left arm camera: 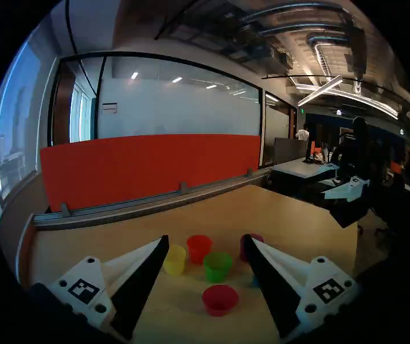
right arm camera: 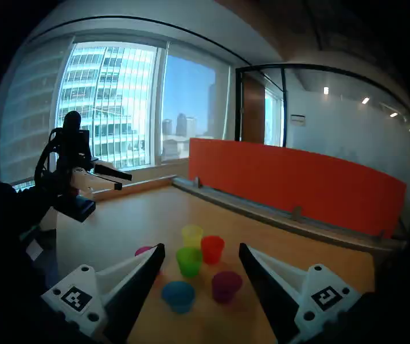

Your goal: Pour water

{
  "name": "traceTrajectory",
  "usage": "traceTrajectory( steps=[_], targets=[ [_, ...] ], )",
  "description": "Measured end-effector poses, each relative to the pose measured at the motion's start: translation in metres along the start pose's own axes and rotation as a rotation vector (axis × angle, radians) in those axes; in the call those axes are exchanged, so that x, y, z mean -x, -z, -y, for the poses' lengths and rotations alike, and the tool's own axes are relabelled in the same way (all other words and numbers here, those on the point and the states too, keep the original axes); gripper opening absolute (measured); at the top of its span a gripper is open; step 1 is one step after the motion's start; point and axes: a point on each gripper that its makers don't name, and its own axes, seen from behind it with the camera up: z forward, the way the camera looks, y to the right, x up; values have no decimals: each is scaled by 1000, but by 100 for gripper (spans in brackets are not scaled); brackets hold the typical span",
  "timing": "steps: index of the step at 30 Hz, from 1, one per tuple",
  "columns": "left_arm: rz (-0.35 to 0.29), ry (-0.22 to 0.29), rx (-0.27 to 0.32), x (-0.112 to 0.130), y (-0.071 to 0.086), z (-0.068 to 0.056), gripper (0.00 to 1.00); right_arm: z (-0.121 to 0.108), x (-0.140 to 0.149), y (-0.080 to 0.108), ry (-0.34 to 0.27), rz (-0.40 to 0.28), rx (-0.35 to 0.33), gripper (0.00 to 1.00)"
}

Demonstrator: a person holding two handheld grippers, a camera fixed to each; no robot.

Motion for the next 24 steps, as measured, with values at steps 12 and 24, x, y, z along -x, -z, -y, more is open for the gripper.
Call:
traceTrajectory(
  steps=[12, 24],
  targets=[
    [32, -23, 19, 18, -8, -2, 96, 4, 20, -4, 28, 67, -24, 100],
    [71, -27, 43, 43, -15, -3, 96, 6, 40, -14, 9, 120, -48, 100]
  ],
)
